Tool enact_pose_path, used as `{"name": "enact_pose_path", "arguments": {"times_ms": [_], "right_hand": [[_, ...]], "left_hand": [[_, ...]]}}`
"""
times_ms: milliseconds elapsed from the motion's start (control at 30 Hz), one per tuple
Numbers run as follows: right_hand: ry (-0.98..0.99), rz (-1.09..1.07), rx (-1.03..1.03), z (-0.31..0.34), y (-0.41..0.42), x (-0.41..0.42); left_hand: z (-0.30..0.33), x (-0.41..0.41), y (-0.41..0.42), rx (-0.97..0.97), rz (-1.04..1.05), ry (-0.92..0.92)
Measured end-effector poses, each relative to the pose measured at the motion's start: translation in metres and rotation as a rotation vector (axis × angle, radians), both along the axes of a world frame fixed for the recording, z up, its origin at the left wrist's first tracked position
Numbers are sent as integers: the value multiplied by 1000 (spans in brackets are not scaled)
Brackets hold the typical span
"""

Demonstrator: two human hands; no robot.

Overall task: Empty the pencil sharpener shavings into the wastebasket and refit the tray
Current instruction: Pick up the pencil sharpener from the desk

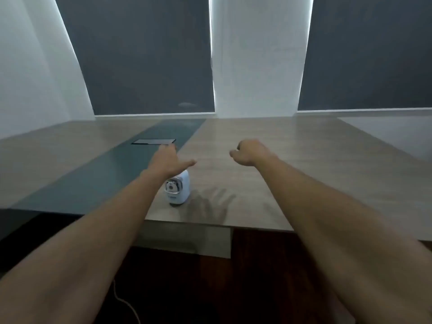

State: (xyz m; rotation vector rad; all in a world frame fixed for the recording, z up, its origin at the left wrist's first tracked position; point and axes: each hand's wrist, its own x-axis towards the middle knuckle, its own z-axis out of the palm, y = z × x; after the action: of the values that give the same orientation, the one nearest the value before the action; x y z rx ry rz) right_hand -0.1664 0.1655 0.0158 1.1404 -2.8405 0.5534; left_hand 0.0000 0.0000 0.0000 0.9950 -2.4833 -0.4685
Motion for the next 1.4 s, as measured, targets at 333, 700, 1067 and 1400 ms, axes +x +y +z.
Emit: {"name": "enact_pose_path", "arguments": {"times_ms": [333,700,1067,1400], "right_hand": [[-227,79,-94,-60,-7,31],[-750,164,-330,-54,-8,36],[-982,106,-516,-56,10,16],[-1096,64,-687,-81,67,-33]], "left_hand": [[-78,21,-10,268,144,340],[-68,-11,-1,1099,93,785],[-61,-66,39,1059,-189,693],[-73,-87,59,1004,-359,561]]}}
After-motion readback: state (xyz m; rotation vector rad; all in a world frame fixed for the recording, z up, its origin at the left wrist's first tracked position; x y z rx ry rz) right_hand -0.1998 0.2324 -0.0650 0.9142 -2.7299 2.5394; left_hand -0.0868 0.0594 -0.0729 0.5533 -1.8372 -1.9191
